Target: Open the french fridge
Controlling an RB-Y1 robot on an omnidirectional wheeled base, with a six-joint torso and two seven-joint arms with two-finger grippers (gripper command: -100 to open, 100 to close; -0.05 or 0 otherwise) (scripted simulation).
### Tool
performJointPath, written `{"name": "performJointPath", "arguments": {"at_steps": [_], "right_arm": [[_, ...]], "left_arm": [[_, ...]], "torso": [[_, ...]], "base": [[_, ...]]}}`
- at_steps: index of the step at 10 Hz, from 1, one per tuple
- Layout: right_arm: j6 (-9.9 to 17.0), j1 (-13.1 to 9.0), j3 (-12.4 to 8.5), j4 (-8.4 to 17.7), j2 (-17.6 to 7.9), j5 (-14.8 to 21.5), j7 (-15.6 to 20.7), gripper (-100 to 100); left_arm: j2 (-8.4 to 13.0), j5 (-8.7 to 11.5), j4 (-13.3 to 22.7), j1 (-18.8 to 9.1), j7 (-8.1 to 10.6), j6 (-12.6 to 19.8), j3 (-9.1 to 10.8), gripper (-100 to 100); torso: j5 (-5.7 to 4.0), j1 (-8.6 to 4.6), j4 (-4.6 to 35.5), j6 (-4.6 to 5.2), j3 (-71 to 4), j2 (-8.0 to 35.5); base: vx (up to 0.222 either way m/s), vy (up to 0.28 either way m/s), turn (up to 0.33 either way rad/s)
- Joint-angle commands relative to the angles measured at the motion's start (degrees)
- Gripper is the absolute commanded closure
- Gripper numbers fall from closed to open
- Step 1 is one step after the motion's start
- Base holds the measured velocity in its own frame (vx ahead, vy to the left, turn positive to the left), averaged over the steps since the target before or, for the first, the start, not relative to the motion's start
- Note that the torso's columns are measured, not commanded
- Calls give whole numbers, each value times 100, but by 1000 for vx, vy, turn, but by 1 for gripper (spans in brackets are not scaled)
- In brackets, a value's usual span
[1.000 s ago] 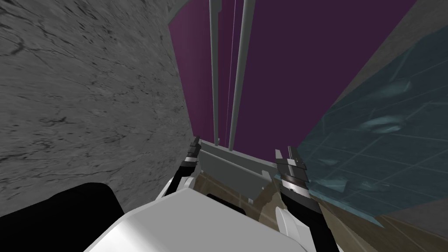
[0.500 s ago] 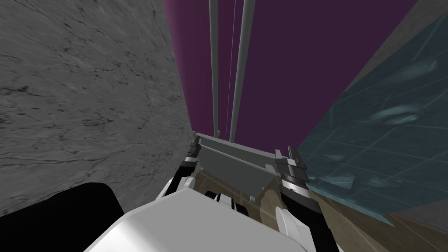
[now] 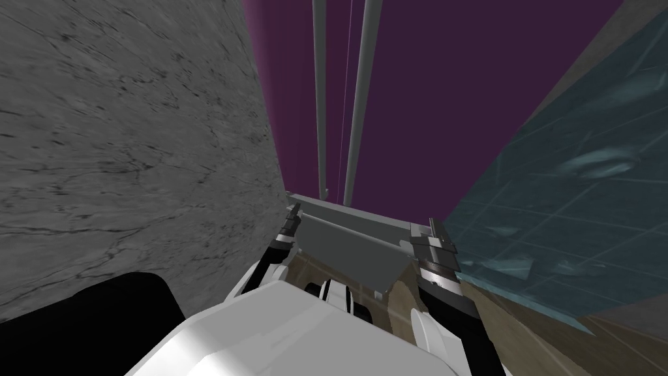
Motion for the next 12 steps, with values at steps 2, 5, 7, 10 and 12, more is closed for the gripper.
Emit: {"name": "performJointPath", "arguments": {"at_steps": [2,5,7,10,12], "right_arm": [[0,0,0,0,0,0,0,0],[0,0,0,0,0,0,0,0],[0,0,0,0,0,0,0,0],[0,0,0,0,0,0,0,0],[0,0,0,0,0,0,0,0]], "left_arm": [[373,-40,305,-90,-3,-21,-28,-100],[483,-89,697,-210,-5,-46,-60,-100],[476,-113,889,-268,-6,-59,-75,-100],[392,-168,1324,-401,-9,-89,-111,-100],[340,-198,1563,-474,-11,-105,-131,-100]], "torso": [[0,-1,3,0,2,7],[-1,-4,3,0,1,5],[0,0,2,0,-1,2],[-1,-2,3,0,2,6],[-2,-8,4,0,3,9]], "base": [[9,44,-26],[12,52,-36],[20,59,-32],[18,63,-43],[8,52,-28]]}}
